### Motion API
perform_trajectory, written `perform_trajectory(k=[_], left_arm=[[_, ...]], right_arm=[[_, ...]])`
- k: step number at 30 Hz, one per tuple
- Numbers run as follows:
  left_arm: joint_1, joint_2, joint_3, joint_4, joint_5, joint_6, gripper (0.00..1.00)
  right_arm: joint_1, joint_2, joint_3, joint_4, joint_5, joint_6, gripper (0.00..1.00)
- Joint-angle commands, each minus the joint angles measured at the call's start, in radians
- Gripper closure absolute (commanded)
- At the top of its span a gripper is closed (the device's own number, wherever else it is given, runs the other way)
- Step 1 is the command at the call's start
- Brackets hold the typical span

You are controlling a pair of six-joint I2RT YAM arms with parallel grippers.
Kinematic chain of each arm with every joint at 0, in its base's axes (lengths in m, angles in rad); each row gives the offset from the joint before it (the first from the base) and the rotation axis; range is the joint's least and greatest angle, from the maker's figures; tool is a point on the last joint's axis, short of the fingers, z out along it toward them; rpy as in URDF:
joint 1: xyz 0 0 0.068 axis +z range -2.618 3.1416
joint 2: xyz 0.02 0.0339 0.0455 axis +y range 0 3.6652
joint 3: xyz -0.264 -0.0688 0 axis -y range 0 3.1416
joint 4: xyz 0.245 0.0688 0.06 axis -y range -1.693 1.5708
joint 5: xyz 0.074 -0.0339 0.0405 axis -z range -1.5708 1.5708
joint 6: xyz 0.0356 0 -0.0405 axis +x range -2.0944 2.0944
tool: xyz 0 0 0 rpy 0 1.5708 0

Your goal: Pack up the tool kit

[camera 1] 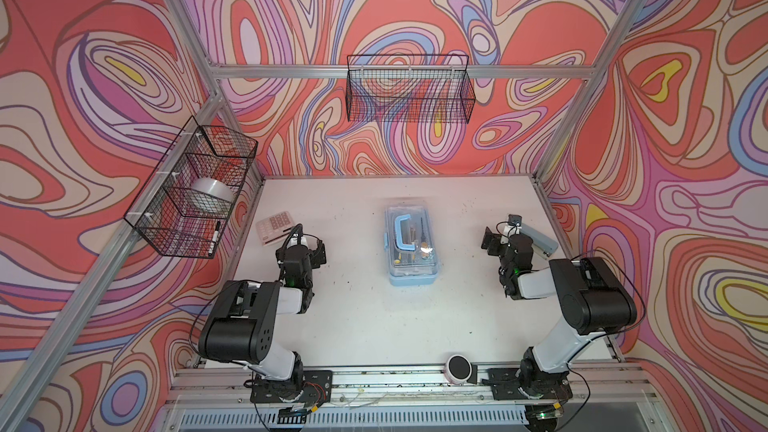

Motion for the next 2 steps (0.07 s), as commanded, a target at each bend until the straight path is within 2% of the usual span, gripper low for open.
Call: perform_trajectory(k=[1,2], left_arm=[[0.008,0.003,0.013,0.008,0.009,-0.004,0.00],[0.007,0.002,0.014,0.008,0.008,-0.004,0.00]], right_arm=[[-0.002,0.002,-0.007,0.024,-0.008,0.004,0.02],[-0.001,0.000,-0.009,0.027,-0.005,0.003,0.02]])
